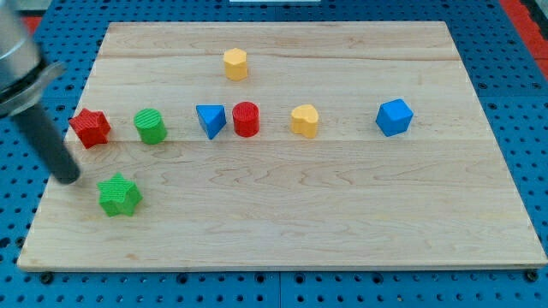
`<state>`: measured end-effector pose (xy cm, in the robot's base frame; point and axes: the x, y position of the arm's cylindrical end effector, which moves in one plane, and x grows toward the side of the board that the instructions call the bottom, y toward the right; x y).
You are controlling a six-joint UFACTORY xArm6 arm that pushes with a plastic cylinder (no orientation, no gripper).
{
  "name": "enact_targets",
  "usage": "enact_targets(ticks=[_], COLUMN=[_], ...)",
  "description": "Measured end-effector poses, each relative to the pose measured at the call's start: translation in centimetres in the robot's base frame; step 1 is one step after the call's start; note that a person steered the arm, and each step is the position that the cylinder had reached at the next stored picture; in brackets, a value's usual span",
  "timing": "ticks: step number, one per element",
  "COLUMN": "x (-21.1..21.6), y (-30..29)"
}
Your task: Push the green star to the right of the red circle
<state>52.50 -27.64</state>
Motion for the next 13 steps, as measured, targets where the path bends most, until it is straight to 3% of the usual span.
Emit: enact_targets(ticks=[1, 3, 4, 5, 6, 8, 9, 11, 12, 13], x=[2.7, 2.1, 3.9, 3.1, -1.0, -3.3, -5.1, -3.7, -4.6, -3.7], y=[6.2, 21.0, 20.9, 17.0, 13.4, 5.3, 8.0, 25.8, 29.8, 28.8])
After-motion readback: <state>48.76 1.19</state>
